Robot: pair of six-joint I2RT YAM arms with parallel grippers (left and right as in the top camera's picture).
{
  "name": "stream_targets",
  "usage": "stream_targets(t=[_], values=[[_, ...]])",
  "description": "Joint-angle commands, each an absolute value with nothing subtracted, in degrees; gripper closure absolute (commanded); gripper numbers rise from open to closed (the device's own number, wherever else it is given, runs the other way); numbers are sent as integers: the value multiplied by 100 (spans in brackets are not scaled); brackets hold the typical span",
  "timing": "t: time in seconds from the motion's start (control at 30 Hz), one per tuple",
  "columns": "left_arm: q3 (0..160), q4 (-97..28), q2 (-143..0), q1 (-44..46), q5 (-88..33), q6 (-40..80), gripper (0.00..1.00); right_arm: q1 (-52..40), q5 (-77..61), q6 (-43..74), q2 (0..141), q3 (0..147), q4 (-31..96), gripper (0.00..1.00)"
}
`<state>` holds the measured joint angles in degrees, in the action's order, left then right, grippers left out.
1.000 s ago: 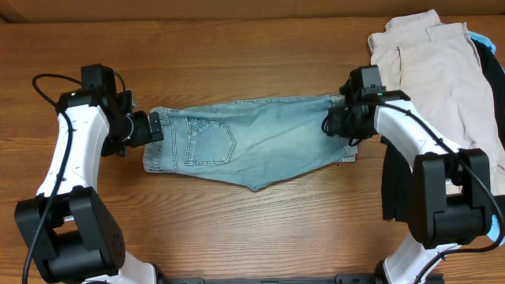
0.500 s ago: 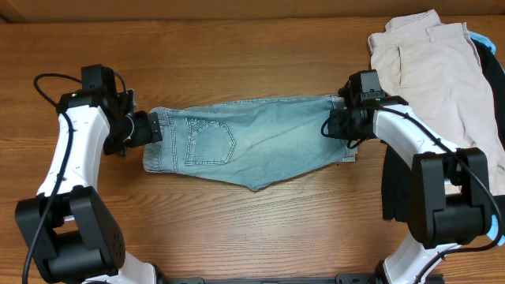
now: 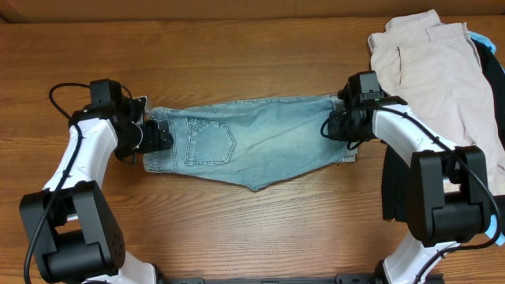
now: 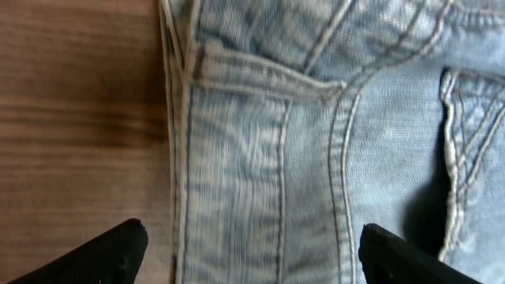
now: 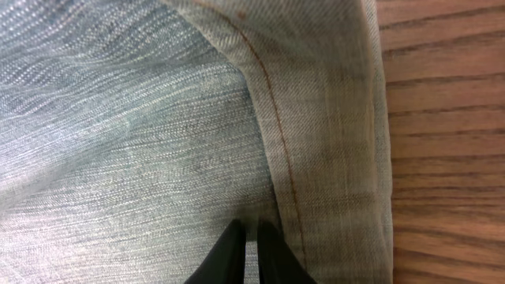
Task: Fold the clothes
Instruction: 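Grasp the left and right ends of the folded shorts with both grippers, then fold the left half over onto the right half with the left gripper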
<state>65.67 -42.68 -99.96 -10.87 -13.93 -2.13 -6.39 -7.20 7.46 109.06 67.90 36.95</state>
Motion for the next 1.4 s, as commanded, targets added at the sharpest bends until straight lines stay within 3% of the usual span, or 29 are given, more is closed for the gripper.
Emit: stream_targets(t=[0.0,0.47,0.63,0.7,0.83,0.87,1.03,1.2,1.37], values=[[6473,-4095,-10186,-1096,-1446,-434,11,-635,-696,744,10960,6772,3693,90],[6475,-3719,-10940,-1096,-1494,-473,12,-635,-694,742,10960,6772,3712,89],[6434,-3726,-10940,-1085,-1500,-204,40,-635,-694,742,10960,6772,3712,89],[6412,-3741,-10940,-1085,-1424,-40,66,-635,-701,744,10960,6772,3715,89],[6416,-3745,-10940,-1098,-864,600,94,-635,-718,744,10960,6772,3787,89],[6436,-3763,-10940,-1116,-707,784,96,-635,-742,742,10960,6772,3811,89],[7129,-4556,-10936,-1337,-390,904,96,-635,-829,744,10960,6772,3929,89],[9011,-6346,-10936,-1511,-126,757,96,-639,-1256,746,10960,6772,3972,90],[10457,-7349,-10936,-1269,-102,515,96,-725,-1573,792,10960,6772,3955,91]])
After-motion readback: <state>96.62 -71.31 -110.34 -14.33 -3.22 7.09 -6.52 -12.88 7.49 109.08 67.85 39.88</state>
